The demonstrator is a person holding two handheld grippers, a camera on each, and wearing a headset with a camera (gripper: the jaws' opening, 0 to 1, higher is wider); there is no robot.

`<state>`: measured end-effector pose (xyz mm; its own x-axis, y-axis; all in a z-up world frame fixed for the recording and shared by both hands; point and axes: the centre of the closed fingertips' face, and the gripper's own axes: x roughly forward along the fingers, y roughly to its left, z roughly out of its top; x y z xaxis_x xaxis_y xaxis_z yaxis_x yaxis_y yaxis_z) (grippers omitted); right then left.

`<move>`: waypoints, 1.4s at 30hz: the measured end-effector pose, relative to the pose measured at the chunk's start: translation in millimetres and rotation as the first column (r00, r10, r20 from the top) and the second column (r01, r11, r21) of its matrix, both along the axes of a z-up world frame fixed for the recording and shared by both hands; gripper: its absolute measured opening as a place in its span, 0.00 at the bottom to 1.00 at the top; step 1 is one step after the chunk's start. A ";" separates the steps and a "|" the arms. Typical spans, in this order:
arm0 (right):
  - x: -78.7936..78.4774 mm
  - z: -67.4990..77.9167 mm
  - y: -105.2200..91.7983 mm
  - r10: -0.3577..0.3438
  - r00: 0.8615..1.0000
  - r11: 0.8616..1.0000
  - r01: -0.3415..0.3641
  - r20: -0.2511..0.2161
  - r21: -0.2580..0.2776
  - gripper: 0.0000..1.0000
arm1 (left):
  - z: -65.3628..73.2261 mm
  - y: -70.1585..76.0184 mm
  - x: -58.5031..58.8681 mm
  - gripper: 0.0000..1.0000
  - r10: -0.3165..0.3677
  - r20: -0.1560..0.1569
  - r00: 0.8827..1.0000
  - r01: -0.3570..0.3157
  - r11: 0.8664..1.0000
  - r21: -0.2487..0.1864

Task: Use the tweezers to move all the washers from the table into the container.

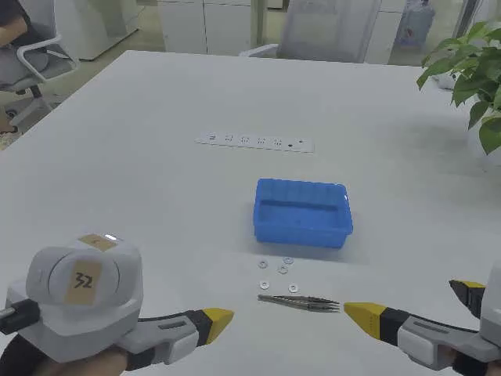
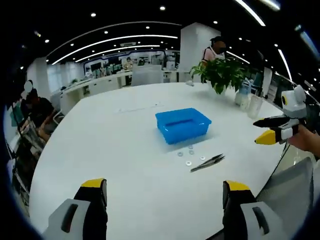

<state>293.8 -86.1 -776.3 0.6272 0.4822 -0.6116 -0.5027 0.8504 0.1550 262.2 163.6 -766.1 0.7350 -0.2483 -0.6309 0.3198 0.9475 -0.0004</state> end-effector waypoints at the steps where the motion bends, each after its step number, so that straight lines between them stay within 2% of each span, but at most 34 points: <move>1: 0.0 -0.3 0.0 0.002 1.000 1.000 -0.002 0.000 -0.005 0.99 | -0.4 -0.1 0.0 0.96 0.000 -0.001 1.000 0.000 1.000 -0.001; 8: -0.9 -4.6 0.7 0.026 1.000 0.999 -0.026 -0.007 -0.036 0.99 | -4.4 -4.9 1.6 0.96 -0.007 -0.011 1.000 0.007 1.000 -0.006; 15: 0.3 -4.4 2.0 0.037 0.999 0.998 -0.037 0.007 -0.051 0.99 | -3.3 -7.9 2.5 0.96 -0.024 -0.004 1.000 0.024 1.000 0.002; 29: 6.4 -5.1 2.8 0.031 1.000 0.999 -0.031 0.003 -0.044 0.99 | 0.9 -9.5 6.6 0.95 -0.042 0.017 0.999 0.042 0.999 -0.004; 33: 5.6 -6.1 4.1 0.030 0.999 0.999 -0.031 -0.009 -0.034 0.99 | -0.1 -10.9 8.4 0.94 -0.058 0.017 0.998 0.058 0.998 0.010; 42: 8.9 -4.4 2.0 0.020 1.000 0.999 -0.020 -0.002 -0.040 0.99 | 0.8 -16.2 11.4 0.90 -0.082 0.020 0.996 0.082 0.997 0.014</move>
